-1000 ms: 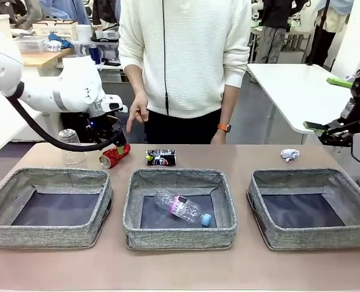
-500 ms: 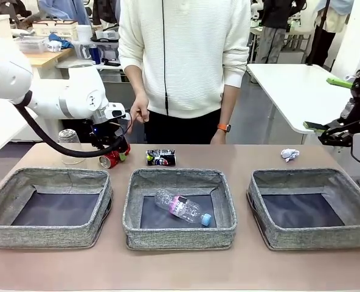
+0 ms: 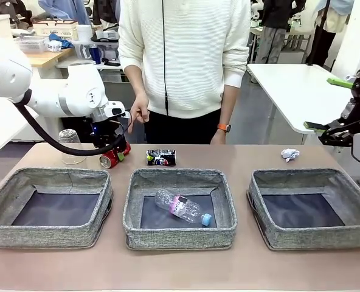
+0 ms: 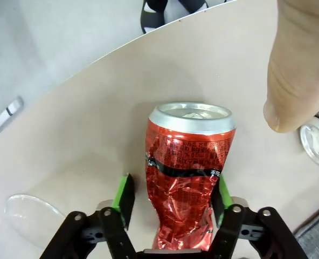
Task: Sort the waste into the appropriate baskets.
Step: Pick up the waste item pointed out by the person.
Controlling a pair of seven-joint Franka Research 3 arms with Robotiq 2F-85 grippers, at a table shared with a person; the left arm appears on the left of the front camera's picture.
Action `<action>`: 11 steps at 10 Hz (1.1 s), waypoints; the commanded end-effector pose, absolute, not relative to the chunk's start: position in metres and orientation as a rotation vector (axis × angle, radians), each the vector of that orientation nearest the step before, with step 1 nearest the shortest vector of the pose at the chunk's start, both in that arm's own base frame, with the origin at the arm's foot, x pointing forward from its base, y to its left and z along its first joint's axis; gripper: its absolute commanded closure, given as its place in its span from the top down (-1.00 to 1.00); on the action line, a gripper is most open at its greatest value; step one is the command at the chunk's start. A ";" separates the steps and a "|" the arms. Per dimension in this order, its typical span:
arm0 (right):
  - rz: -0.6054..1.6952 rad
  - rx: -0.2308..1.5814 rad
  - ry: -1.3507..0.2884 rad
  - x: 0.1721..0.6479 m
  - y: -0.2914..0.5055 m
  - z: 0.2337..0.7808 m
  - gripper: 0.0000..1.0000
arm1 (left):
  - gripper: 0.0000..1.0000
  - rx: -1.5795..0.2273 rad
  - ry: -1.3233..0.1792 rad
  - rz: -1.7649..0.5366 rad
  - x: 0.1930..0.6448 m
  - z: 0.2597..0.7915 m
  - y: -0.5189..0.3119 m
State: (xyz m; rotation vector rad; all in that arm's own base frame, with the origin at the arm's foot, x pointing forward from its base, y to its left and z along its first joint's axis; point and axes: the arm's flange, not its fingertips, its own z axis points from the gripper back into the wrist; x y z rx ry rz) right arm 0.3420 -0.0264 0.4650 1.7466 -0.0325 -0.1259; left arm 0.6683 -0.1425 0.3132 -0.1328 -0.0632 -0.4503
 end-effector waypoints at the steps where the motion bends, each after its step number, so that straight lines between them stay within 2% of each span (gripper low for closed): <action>1: -0.095 1.743 -0.040 0.339 -0.028 0.464 1.00 | -0.24 -0.174 -0.034 -0.464 0.669 0.315 -0.140; 2: -0.095 1.743 -0.040 0.339 -0.028 0.464 1.00 | -1.00 -0.160 -0.037 -0.456 0.667 0.316 -0.140; 5: -0.095 1.743 -0.040 0.339 -0.028 0.464 1.00 | -0.96 -0.126 -0.047 -0.444 0.655 0.328 -0.144; 7: -0.095 1.743 -0.040 0.339 -0.028 0.464 1.00 | -1.00 -0.090 -0.064 -0.399 0.646 0.337 -0.146; 11: -0.095 1.743 -0.040 0.339 -0.028 0.464 1.00 | -1.00 -0.115 -0.007 -0.328 0.638 0.347 -0.142</action>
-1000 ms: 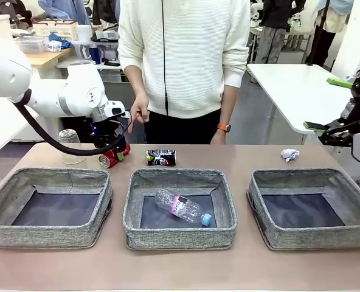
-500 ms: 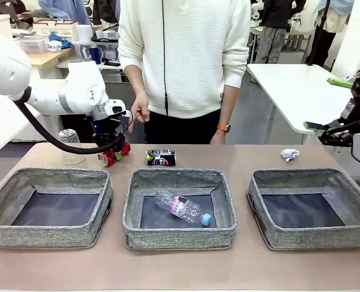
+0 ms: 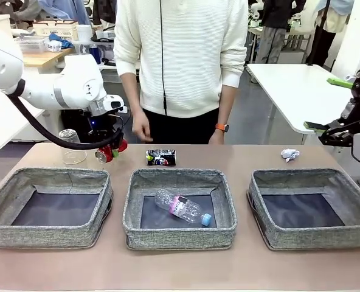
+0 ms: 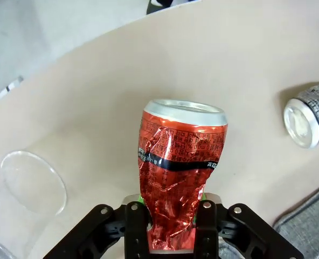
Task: Sort the waste into the appropriate baskets.
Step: Pick up the waste item pointed out by the person.
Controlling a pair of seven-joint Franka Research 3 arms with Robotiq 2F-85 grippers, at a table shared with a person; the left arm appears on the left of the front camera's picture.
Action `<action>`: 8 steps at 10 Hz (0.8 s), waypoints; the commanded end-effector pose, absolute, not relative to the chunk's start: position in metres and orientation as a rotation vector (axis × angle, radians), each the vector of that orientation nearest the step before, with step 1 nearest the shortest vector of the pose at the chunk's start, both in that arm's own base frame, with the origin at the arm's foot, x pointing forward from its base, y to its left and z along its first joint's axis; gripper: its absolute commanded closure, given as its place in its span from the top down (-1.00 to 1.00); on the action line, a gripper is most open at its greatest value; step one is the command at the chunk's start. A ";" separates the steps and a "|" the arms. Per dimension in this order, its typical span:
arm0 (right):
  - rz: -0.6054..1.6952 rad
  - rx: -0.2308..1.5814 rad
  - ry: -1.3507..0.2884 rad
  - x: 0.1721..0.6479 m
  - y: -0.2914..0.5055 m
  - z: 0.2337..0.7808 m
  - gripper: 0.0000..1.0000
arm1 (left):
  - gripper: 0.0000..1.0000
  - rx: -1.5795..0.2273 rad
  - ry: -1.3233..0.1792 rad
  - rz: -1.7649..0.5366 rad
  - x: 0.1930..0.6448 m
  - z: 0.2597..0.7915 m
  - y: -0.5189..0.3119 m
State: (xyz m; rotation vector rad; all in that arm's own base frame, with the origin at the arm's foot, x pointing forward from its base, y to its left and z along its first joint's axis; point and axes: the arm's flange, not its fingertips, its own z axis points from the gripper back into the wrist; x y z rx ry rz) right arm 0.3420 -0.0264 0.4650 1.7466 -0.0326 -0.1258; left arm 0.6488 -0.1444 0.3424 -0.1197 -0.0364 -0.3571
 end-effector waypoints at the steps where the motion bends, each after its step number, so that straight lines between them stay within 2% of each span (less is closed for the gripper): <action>1: -0.095 1.743 -0.040 0.339 -0.028 0.464 1.00 | -1.00 -0.107 0.007 -0.258 0.613 0.373 -0.143; 3: -0.095 1.743 -0.040 0.339 -0.028 0.464 1.00 | -1.00 -0.159 -0.163 -0.182 0.533 0.463 -0.142; 4: -0.095 1.743 -0.040 0.339 -0.028 0.464 1.00 | -1.00 -0.185 -0.214 -0.171 0.504 0.488 -0.148; 5: -0.095 1.743 -0.040 0.339 -0.028 0.464 1.00 | -1.00 -0.257 -0.184 0.045 0.478 0.505 -0.161; 6: -0.095 1.743 -0.040 0.339 -0.028 0.464 1.00 | -1.00 -0.288 -0.178 0.093 0.450 0.514 -0.166; 7: -0.095 1.743 -0.040 0.339 -0.028 0.464 1.00 | -1.00 -0.246 -0.231 0.167 0.427 0.515 -0.166; 8: -0.095 1.743 -0.040 0.339 -0.028 0.464 1.00 | -1.00 -0.234 -0.274 0.143 0.414 0.513 -0.163</action>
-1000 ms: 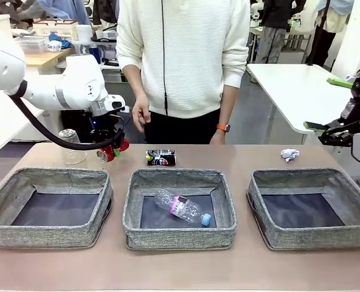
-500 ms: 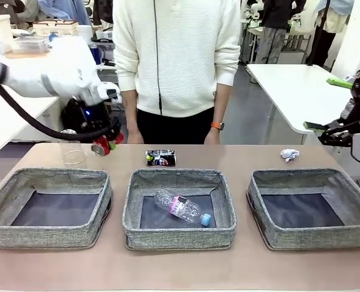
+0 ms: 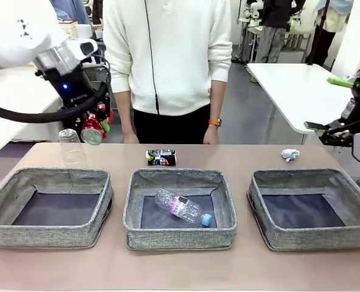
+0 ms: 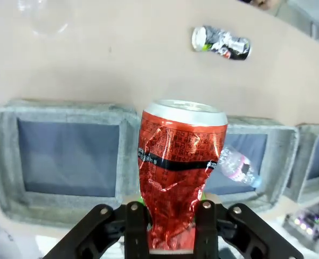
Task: Sort the waste into the appropriate baskets.
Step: Pick up the waste item pointed out by the person.
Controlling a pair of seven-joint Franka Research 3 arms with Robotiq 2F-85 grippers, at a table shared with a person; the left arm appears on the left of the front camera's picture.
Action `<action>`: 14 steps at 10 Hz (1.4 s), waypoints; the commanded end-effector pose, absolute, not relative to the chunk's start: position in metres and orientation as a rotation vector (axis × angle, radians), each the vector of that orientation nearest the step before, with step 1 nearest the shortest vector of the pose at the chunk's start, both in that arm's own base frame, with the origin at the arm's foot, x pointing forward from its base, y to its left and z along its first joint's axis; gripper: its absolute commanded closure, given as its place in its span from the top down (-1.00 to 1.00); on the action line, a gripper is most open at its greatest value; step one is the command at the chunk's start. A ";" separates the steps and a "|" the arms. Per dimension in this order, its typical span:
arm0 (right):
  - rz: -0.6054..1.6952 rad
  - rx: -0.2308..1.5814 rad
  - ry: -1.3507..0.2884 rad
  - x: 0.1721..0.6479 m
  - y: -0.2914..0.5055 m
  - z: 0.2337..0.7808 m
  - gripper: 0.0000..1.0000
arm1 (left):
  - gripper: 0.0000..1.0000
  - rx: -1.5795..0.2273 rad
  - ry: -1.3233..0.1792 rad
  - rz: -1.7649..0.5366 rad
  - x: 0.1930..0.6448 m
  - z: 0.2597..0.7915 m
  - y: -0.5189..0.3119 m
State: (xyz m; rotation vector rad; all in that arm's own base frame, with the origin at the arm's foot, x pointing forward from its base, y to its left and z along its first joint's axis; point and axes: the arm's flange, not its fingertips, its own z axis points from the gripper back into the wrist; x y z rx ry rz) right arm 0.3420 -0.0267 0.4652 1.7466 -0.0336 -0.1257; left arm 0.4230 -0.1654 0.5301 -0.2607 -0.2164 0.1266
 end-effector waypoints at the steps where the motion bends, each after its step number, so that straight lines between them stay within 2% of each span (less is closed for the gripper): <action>1: -0.095 1.743 -0.040 0.339 -0.028 0.464 1.00 | -1.00 -0.169 -0.282 0.065 0.419 0.511 -0.151; 2: -0.095 1.743 -0.040 0.339 -0.028 0.464 1.00 | -1.00 -0.261 -0.216 0.127 0.423 0.530 -0.165; 5: -0.095 1.743 -0.040 0.339 -0.028 0.464 1.00 | -1.00 -0.261 -0.216 0.127 0.423 0.530 -0.165; 6: -0.095 1.743 -0.040 0.339 -0.028 0.464 1.00 | -0.39 -0.241 -0.232 0.122 0.418 0.525 -0.164; 10: -0.095 1.743 -0.040 0.339 -0.028 0.464 1.00 | -0.39 -0.205 -0.339 0.077 0.343 0.614 -0.263; 12: -0.095 1.743 -0.040 0.339 -0.028 0.464 1.00 | -0.39 -0.189 -0.255 0.109 0.326 0.654 -0.323; 14: -0.095 1.743 -0.040 0.339 -0.028 0.464 1.00 | -0.39 -0.138 -0.182 0.002 0.322 0.678 -0.362</action>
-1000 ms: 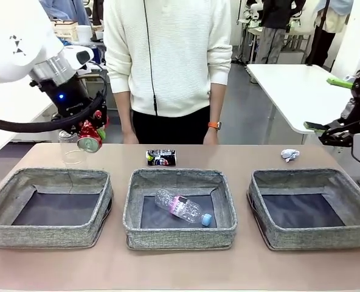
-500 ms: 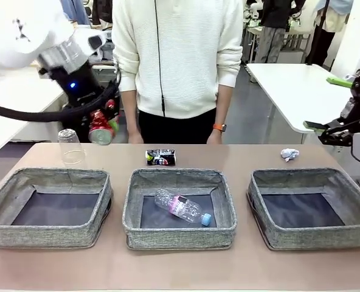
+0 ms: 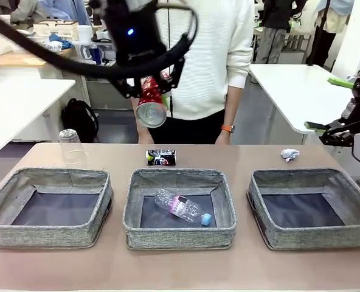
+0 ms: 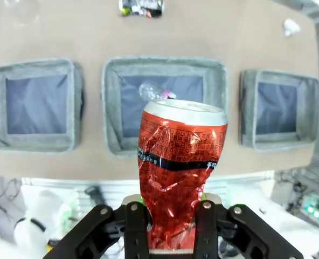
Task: Sort the waste into the appropriate baskets.
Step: Pick up the waste item pointed out by the person.
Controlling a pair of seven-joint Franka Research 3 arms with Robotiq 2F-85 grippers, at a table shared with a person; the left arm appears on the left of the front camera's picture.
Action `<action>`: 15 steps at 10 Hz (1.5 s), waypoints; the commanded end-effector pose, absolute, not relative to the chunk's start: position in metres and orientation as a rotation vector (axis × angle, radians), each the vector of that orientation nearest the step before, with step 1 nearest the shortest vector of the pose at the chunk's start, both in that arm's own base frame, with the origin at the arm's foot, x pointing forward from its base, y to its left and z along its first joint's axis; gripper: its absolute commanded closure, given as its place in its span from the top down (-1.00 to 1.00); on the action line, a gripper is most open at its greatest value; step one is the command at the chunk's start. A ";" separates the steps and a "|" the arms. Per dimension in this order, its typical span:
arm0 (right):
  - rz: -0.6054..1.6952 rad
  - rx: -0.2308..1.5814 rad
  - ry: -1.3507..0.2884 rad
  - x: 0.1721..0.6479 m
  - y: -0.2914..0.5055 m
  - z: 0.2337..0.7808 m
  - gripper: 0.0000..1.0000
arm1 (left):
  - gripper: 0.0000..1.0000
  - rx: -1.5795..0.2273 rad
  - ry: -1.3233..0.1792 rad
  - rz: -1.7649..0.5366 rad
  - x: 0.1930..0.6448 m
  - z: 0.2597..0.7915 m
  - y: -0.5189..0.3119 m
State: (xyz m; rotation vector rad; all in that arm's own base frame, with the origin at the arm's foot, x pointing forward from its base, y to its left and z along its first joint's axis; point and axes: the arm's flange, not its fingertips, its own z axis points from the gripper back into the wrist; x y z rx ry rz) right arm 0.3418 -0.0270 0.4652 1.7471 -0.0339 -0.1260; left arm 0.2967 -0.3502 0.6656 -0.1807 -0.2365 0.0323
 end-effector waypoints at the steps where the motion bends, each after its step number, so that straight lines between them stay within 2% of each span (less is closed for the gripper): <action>1: -0.095 1.743 -0.040 0.339 -0.028 0.464 1.00 | -0.39 -0.080 -0.174 0.046 0.323 0.693 -0.378; 5: -0.095 1.743 -0.040 0.339 -0.028 0.464 1.00 | -0.39 -0.100 -0.189 0.082 0.329 0.726 -0.414; 8: -0.095 1.743 -0.040 0.339 -0.028 0.464 1.00 | -0.39 -0.101 -0.128 0.069 0.333 0.746 -0.402; 11: -0.095 1.743 -0.040 0.339 -0.028 0.464 1.00 | -0.39 -0.106 -0.174 0.104 0.332 0.774 -0.394; 15: -0.095 1.743 -0.040 0.339 -0.028 0.464 1.00 | -0.39 -0.114 -0.162 0.078 0.330 0.764 -0.388</action>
